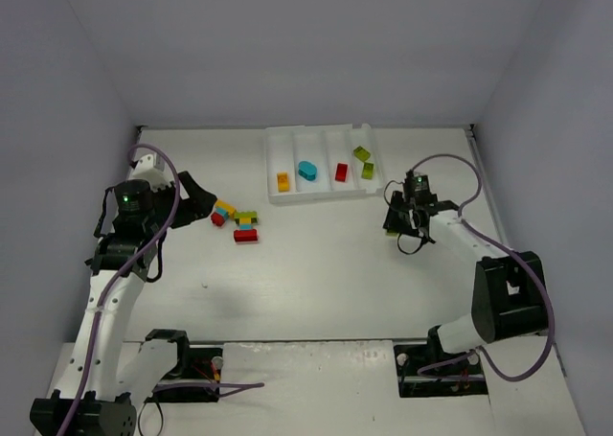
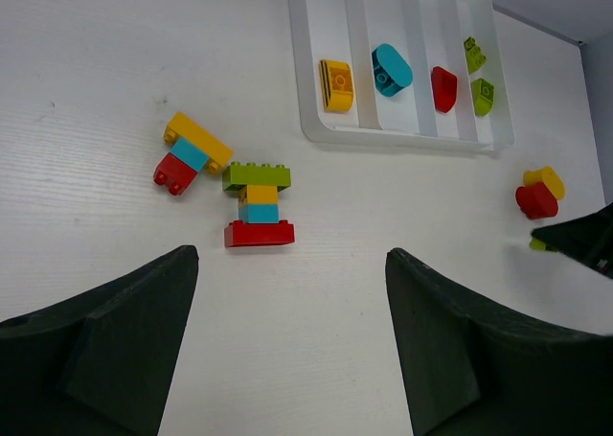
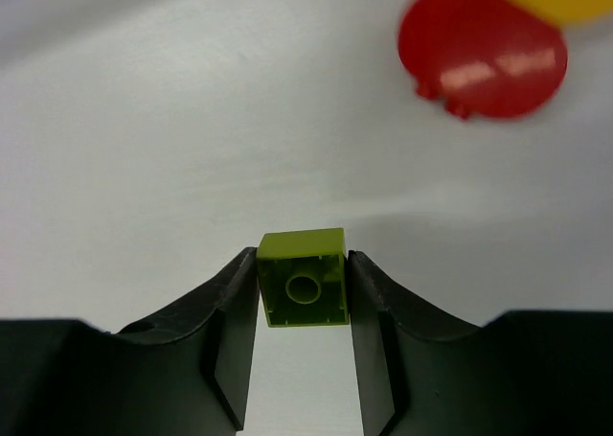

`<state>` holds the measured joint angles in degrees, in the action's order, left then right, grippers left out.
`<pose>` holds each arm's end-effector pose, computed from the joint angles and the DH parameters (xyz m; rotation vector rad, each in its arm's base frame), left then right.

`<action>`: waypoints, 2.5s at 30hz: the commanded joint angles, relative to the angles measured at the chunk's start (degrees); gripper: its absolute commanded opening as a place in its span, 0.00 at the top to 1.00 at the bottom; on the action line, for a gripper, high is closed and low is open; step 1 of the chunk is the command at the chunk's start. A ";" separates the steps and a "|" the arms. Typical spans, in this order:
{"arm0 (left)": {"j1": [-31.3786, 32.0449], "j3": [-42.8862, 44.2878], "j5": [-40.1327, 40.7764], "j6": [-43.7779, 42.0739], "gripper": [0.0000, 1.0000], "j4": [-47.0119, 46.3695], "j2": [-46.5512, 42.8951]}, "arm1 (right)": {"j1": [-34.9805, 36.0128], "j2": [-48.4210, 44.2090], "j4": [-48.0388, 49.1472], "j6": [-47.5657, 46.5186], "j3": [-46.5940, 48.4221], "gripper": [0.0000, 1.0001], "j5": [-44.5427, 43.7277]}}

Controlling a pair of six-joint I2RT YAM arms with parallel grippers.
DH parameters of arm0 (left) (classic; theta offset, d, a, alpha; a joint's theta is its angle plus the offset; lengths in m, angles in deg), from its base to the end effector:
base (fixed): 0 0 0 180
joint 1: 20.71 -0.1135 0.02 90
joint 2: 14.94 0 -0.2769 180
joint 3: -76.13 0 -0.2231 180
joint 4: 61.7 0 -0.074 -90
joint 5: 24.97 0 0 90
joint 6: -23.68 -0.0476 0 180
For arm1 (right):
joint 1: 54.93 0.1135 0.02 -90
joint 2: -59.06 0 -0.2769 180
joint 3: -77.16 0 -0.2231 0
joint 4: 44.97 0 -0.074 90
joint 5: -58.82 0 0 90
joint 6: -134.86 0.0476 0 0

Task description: Sort the legos into containers by color

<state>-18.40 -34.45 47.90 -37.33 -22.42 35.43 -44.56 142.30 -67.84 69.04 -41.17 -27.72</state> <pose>0.1657 -0.0207 0.3583 -0.2509 1.9464 -0.6502 0.2765 0.0535 0.2214 0.2555 2.3607 0.3646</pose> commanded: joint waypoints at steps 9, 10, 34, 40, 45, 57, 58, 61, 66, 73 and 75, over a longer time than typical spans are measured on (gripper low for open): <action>0.33 2.16 -0.01 -0.34 0.27 -3.20 0.78 | 0.70 13.93 6.74 -8.45 30.03 1.00 1.02; 0.33 2.25 0.07 -0.34 0.27 -3.20 0.78 | 0.70 15.79 6.74 -9.24 33.70 1.00 1.54; 0.33 2.34 -0.63 -0.17 0.28 -3.12 1.57 | 1.58 37.44 6.74 -14.87 52.90 0.34 1.64; 0.33 2.43 -0.72 -0.25 0.27 -3.03 1.31 | 0.62 28.15 6.74 -11.55 44.04 0.34 -6.52; 0.33 2.34 -0.80 -0.25 0.27 -3.11 0.87 | -4.56 18.55 6.74 -2.85 31.65 0.25 -10.85; 0.42 2.34 -1.07 -0.17 0.27 -3.20 0.43 | -10.11 13.78 4.02 4.11 18.62 0.00 -11.90; 0.51 2.34 -1.07 -0.17 0.27 -3.20 0.34 | -10.80 15.18 4.02 4.29 18.89 0.00 -11.90; 0.51 2.25 -0.89 -0.17 0.27 -3.20 0.34 | -11.60 17.82 3.84 5.34 19.68 0.00 -12.51; 0.68 2.34 -1.07 -0.17 0.27 -3.29 0.34 | -11.60 21.34 3.58 6.75 21.26 0.00 -14.45; 0.59 2.25 -1.16 -0.08 0.27 -3.29 0.34 | -11.60 24.42 2.87 6.84 22.23 0.06 -13.31; 0.59 2.25 -1.16 -0.08 0.27 -3.38 0.34 | -11.60 24.60 2.79 6.84 22.05 0.14 -12.87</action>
<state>-18.03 -34.45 47.86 -37.33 -22.42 36.37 -56.01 166.95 -64.78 74.86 -21.08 -39.74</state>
